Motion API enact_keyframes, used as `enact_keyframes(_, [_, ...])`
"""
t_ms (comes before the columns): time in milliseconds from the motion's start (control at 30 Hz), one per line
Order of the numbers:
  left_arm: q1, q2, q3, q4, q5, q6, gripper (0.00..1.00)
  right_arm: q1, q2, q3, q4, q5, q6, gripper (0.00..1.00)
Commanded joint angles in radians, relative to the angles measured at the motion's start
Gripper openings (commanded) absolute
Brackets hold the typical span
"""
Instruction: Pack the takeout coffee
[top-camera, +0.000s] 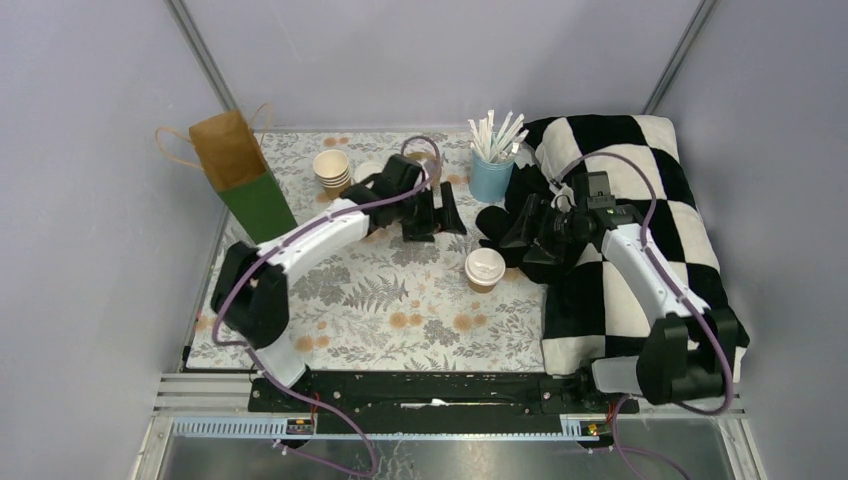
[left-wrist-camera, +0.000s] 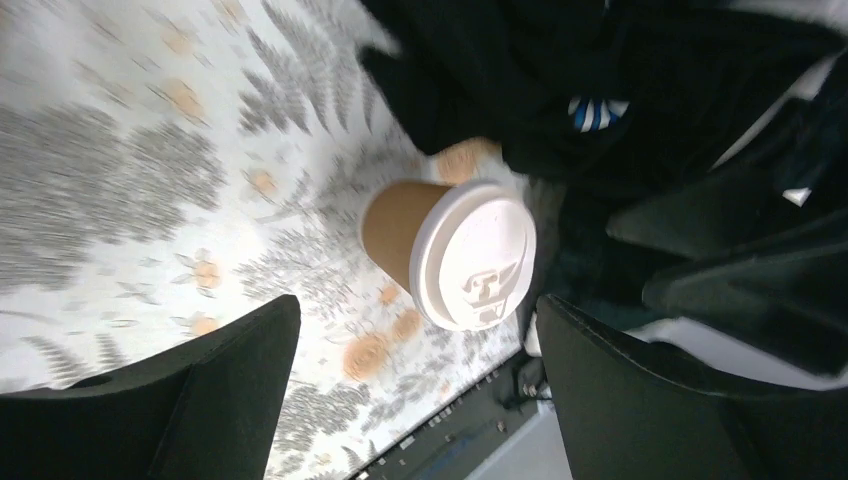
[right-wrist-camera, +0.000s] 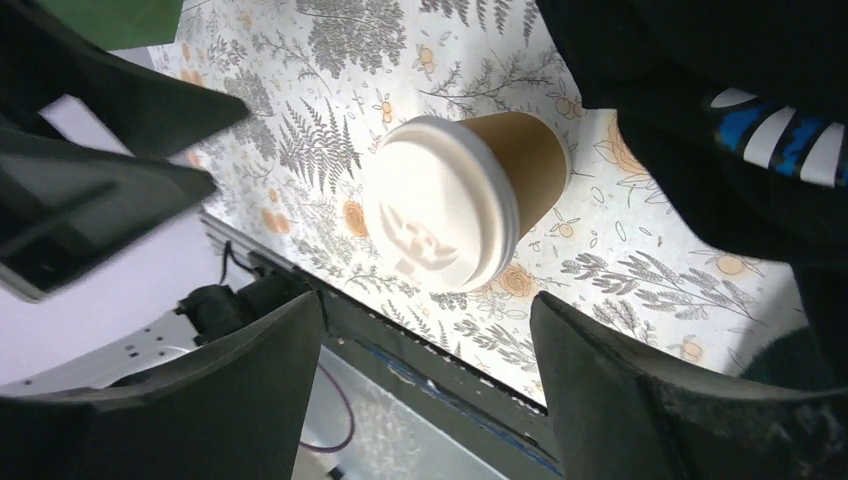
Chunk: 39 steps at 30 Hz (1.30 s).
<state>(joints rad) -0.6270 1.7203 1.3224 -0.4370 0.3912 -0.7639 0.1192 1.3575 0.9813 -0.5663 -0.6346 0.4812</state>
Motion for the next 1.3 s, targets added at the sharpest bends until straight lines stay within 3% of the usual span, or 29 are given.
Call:
enact_keyframes(0, [0.044,-0.120,0.140,-0.174,-0.331,0.176,0.93,0.078,-0.093,0.100,-0.221,0.186,-0.110,0.83])
enact_keyframes(167, [0.185,-0.020,0.317,-0.249,-0.459,0.326,0.94,0.144,-0.097,0.145,-0.273,0.239,-0.115,0.83])
enact_keyframes(300, [0.234,0.140,0.493,-0.278,-0.531,0.420,0.89,0.146,-0.063,0.176,-0.325,0.250,-0.163,0.83])
enact_keyframes(467, [0.267,0.331,0.668,-0.326,-0.610,0.459,0.73,0.146,-0.017,0.212,-0.360,0.253,-0.182,0.82])
enact_keyframes(633, [0.278,0.347,0.684,-0.320,-0.726,0.447,0.71,0.146,0.024,0.227,-0.353,0.247,-0.195,0.82])
enact_keyframes(867, [0.287,0.255,0.645,-0.231,-0.775,0.497,0.70,0.146,0.064,0.220,-0.334,0.228,-0.198,0.82])
enact_keyframes(1000, [0.344,0.312,0.711,-0.306,-0.770,0.485,0.56,0.146,0.076,0.219,-0.327,0.223,-0.201,0.81])
enact_keyframes(1267, [0.397,0.410,0.800,-0.386,-0.736,0.455,0.47,0.145,0.083,0.221,-0.322,0.225,-0.201,0.81])
